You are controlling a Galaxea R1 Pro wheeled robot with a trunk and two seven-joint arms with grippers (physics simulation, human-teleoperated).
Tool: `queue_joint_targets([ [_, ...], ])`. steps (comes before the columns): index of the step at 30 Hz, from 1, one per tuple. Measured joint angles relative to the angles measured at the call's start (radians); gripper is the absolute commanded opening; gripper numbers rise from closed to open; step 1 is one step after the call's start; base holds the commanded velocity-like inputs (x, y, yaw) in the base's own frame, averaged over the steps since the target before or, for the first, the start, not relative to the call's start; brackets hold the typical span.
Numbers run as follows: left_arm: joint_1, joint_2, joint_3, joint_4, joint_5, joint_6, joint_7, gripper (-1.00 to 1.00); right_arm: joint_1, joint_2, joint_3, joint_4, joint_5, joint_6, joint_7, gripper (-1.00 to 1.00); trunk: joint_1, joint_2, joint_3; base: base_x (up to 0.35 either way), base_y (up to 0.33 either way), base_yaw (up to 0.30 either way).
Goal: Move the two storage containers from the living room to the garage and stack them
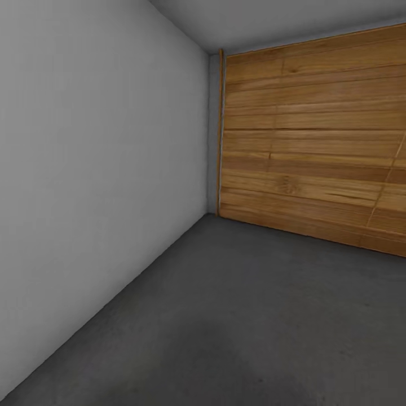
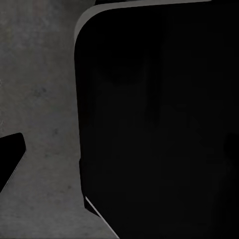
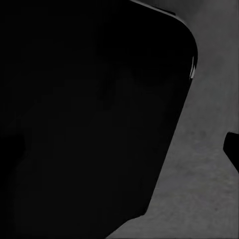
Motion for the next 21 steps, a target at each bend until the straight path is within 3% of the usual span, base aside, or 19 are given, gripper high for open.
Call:
queue_joint_targets([
  [21,0.000,0.000,0.000,0.000,0.000,0.000,0.000,1.00,0.000,-0.007,0.000,0.004,-0.002,-0.037,-0.001,1.00,0.000,0.000,0.000,0.000,0.000,-0.282],
])
